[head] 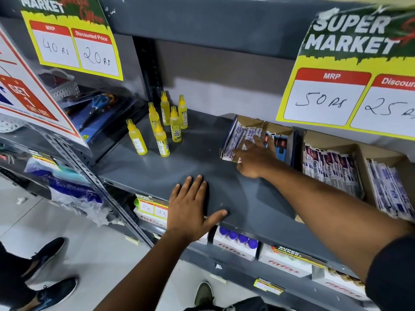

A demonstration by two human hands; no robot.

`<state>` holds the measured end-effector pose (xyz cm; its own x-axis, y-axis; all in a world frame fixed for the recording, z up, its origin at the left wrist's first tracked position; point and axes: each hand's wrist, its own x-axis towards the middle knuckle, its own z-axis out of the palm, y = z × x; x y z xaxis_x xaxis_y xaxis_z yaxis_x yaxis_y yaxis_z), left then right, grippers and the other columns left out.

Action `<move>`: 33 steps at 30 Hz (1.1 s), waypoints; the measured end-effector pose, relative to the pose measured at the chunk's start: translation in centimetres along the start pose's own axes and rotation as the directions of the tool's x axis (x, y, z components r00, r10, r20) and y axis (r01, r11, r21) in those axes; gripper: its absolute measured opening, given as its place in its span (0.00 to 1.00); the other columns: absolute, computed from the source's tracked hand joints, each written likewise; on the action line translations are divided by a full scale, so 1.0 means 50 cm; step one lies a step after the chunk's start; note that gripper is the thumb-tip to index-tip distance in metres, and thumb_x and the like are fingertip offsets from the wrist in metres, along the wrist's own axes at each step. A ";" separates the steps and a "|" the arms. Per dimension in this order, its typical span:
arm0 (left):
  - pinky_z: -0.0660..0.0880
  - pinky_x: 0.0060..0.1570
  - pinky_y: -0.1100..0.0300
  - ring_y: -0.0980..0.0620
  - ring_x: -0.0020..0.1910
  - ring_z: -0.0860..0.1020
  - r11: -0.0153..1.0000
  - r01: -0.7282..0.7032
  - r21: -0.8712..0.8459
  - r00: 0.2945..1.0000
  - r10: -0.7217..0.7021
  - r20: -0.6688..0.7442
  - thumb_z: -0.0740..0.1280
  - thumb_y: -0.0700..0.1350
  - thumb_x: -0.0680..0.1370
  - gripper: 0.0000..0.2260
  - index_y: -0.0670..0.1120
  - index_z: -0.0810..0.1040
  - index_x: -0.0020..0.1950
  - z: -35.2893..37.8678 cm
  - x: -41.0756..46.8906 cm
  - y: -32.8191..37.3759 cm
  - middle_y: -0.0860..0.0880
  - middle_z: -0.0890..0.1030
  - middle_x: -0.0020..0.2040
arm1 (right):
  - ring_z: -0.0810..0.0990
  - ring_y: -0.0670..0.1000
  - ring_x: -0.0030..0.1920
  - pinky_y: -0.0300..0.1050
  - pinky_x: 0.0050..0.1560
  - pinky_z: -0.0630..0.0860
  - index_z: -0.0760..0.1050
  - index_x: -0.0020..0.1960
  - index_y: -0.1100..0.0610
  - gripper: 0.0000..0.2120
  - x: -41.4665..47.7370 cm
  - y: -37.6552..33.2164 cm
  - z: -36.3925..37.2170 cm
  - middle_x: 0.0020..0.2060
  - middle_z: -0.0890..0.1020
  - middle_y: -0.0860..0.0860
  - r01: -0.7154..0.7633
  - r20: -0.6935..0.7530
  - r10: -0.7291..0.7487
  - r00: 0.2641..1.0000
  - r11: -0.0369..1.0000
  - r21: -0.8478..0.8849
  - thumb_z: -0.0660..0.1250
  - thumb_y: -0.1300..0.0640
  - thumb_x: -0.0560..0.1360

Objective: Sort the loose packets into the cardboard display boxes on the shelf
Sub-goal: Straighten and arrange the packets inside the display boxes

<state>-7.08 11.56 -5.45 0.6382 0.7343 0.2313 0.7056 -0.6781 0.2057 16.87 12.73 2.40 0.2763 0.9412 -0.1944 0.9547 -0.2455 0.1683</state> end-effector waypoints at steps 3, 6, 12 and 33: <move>0.57 0.73 0.44 0.46 0.75 0.58 1.000 -0.005 -0.008 1.000 0.005 -0.004 0.49 0.75 0.73 0.41 0.46 0.67 0.73 -0.001 -0.001 0.001 0.48 0.65 0.75 | 0.46 0.61 0.76 0.72 0.70 0.40 0.63 0.72 0.42 0.26 0.003 0.003 -0.001 0.77 0.58 0.55 -0.008 -0.019 0.009 1.000 1.000 0.016 0.57 0.40 0.75; 0.56 0.73 0.44 0.46 0.75 0.58 1.000 -0.002 -0.012 1.000 0.002 -0.005 0.48 0.75 0.73 0.41 0.46 0.67 0.73 -0.001 -0.001 0.000 0.48 0.65 0.75 | 0.50 0.60 0.76 0.71 0.71 0.43 0.69 0.68 0.46 0.26 0.004 0.001 0.003 0.74 0.63 0.54 -0.008 -0.082 0.012 0.997 0.999 0.044 0.57 0.38 0.73; 0.55 0.73 0.45 0.46 0.75 0.58 1.000 -0.010 -0.002 1.000 0.010 -0.007 0.49 0.75 0.74 0.41 0.45 0.67 0.73 0.002 -0.003 0.003 0.48 0.65 0.75 | 0.52 0.60 0.76 0.71 0.70 0.42 0.71 0.67 0.45 0.24 0.000 -0.010 0.025 0.73 0.66 0.52 -0.032 -0.107 0.043 0.993 0.994 0.102 0.57 0.37 0.75; 0.53 0.73 0.46 0.46 0.75 0.58 1.000 -0.005 -0.009 1.000 0.005 -0.018 0.50 0.75 0.73 0.41 0.46 0.68 0.72 0.007 -0.002 -0.002 0.48 0.65 0.75 | 0.69 0.54 0.67 0.62 0.74 0.43 0.82 0.45 0.51 0.12 -0.019 -0.017 -0.002 0.49 0.84 0.47 0.064 -0.237 -0.087 0.967 0.993 -0.102 0.61 0.49 0.77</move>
<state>-7.09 11.58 -5.82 0.6362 0.7301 0.2493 0.6993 -0.6822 0.2134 15.79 12.05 2.55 0.1578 0.9871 0.0268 0.9543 -0.1595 0.2528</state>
